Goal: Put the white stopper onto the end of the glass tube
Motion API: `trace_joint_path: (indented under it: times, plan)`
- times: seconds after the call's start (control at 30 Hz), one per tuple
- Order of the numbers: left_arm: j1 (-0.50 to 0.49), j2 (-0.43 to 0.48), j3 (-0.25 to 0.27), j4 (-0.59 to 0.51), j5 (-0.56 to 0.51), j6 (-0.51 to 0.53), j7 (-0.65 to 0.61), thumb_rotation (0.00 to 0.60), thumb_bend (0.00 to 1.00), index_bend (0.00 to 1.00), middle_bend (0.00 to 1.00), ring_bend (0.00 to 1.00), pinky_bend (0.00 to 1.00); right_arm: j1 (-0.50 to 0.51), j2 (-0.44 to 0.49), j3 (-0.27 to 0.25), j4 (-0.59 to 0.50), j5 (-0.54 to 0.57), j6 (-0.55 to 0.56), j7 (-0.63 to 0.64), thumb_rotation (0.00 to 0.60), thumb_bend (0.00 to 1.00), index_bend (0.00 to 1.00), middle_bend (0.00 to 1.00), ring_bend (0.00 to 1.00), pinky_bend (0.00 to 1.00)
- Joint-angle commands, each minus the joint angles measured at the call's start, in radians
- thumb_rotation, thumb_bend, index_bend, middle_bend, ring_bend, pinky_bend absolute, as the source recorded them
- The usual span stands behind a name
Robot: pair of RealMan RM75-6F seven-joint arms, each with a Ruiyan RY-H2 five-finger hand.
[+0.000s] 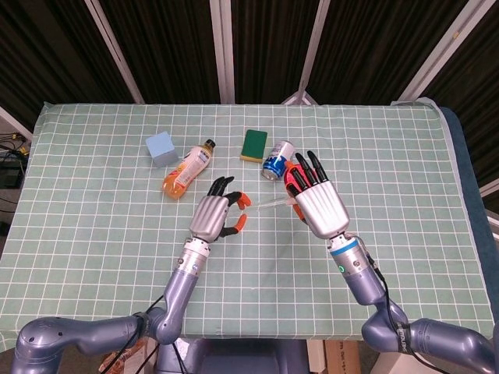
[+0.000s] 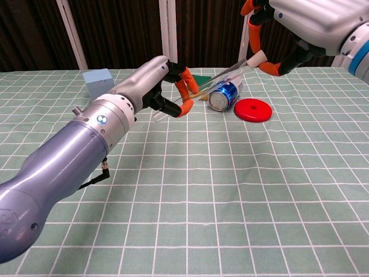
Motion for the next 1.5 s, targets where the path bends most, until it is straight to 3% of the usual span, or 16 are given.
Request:
trace_joint_path:
  times: [0.03, 0.87, 0.97, 1.03, 1.1, 1.13, 1.5]
  plan:
    - [-0.002, -0.002, 0.000, -0.003, 0.003, 0.002, 0.002, 0.600, 0.71, 0.48, 0.52, 0.09, 0.00, -0.001, -0.001, 0.001, -0.001, 0.003, 0.001, 0.003, 0.600, 0.44, 0.61, 0.19, 0.00, 0.00]
    - [-0.006, -0.020, -0.014, 0.001, 0.000, 0.016, 0.000, 0.600, 0.71, 0.48, 0.52, 0.09, 0.00, -0.004, -0.002, -0.003, -0.011, 0.002, 0.004, -0.008, 0.600, 0.44, 0.61, 0.19, 0.00, 0.00]
    - [-0.006, -0.021, -0.015, 0.003, 0.000, 0.017, -0.002, 0.600, 0.71, 0.48, 0.52, 0.09, 0.00, -0.005, 0.000, -0.004, -0.011, 0.007, 0.001, -0.015, 0.600, 0.44, 0.48, 0.16, 0.00, 0.00]
    - [-0.005, -0.020, -0.015, 0.005, 0.001, 0.017, -0.003, 0.600, 0.71, 0.48, 0.52, 0.09, 0.00, -0.007, 0.008, -0.010, -0.016, 0.017, -0.009, -0.036, 0.600, 0.44, 0.21, 0.06, 0.00, 0.00]
    - [-0.004, -0.019, -0.014, 0.006, 0.002, 0.016, -0.007, 0.600, 0.71, 0.48, 0.52, 0.09, 0.00, -0.009, 0.015, -0.014, -0.025, 0.030, -0.019, -0.055, 0.600, 0.44, 0.04, 0.00, 0.00, 0.00]
    - [-0.003, -0.018, -0.013, 0.006, 0.003, 0.016, -0.009, 0.600, 0.71, 0.48, 0.52, 0.09, 0.00, -0.011, 0.018, -0.015, -0.033, 0.040, -0.024, -0.064, 0.600, 0.44, 0.01, 0.00, 0.00, 0.00]
    - [0.011, 0.000, 0.001, 0.010, 0.012, 0.019, -0.016, 0.600, 0.71, 0.48, 0.52, 0.09, 0.00, -0.027, 0.033, -0.020, -0.079, 0.093, -0.028, -0.104, 0.600, 0.44, 0.00, 0.00, 0.00, 0.00]
